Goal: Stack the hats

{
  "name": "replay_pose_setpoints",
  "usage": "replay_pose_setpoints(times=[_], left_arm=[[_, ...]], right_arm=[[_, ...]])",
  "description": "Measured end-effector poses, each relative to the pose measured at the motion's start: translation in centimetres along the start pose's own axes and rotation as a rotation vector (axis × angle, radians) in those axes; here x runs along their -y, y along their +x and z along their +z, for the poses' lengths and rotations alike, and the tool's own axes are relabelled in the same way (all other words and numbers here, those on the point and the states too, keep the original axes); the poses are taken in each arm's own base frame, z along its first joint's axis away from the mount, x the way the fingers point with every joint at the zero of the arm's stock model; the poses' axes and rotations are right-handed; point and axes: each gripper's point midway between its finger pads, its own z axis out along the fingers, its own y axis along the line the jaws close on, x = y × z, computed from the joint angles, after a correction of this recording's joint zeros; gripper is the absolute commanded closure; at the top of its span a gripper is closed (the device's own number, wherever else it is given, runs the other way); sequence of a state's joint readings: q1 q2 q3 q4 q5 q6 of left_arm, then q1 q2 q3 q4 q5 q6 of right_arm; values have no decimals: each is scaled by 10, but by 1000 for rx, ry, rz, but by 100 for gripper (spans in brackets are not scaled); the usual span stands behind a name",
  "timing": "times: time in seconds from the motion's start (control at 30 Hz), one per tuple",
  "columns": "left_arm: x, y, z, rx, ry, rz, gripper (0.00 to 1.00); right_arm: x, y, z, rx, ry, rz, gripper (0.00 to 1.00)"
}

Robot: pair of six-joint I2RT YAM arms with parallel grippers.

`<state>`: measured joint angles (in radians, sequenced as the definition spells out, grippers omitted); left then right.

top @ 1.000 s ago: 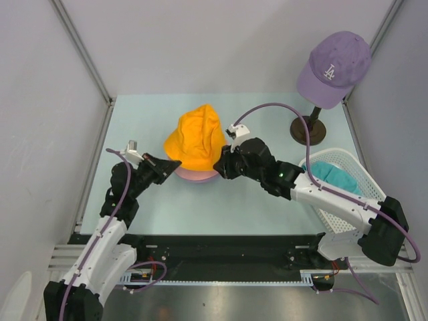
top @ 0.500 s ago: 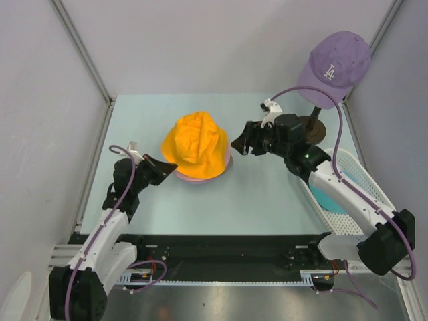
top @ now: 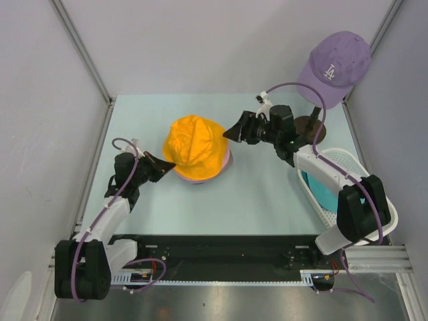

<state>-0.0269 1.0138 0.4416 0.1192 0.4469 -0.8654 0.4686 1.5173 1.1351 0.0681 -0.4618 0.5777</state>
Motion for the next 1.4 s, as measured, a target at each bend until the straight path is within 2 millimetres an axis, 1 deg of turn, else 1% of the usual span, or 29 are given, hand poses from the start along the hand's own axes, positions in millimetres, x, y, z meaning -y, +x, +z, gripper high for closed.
replay_pose_setpoints(times=[0.17,0.4,0.47,0.57,0.77,0.9,1.0,1.13,1.17,1.2,1.27,1.3,1.37,1.4], left_arm=[[-2,-5,8,-13,-9,10,100],[-7,-15,16,-22,-20,25,100],[-7,-19,17,-17,-23,31,100],[-7,-23,18,-15,-26,45,100],[-7,-24,19,-19,-30,61,100],[-8,-23,19,-21,-32,69,100],[-8,-24,19,-21,-32,74,100],[-8,-24,19,-21,-34,75,100],[-8,-24,19,-21,-34,75,100],[-8,-24,19,-21,-34,75,100],[-8,-24,19,-21,-35,75,100],[-8,-24,19,-21,-35,75,100],[-7,-24,18,-20,-34,76,100],[-8,-24,18,-19,-35,76,100]], right_arm=[[11,-6,13,17,-36,32,31],[29,6,39,-35,-69,74,32],[28,8,44,-43,-94,84,33],[24,5,47,-39,-118,90,34],[7,-17,49,8,-167,69,34],[-2,-25,51,14,-196,55,34],[-2,-25,57,8,-201,51,34],[4,-13,63,-23,-185,64,35],[6,-11,65,-31,-181,67,37],[8,-8,66,-37,-178,70,42],[9,-5,67,-47,-176,74,48],[9,-5,67,-49,-180,75,58],[6,-5,67,-50,-192,75,70],[5,-6,66,-48,-197,79,86]])
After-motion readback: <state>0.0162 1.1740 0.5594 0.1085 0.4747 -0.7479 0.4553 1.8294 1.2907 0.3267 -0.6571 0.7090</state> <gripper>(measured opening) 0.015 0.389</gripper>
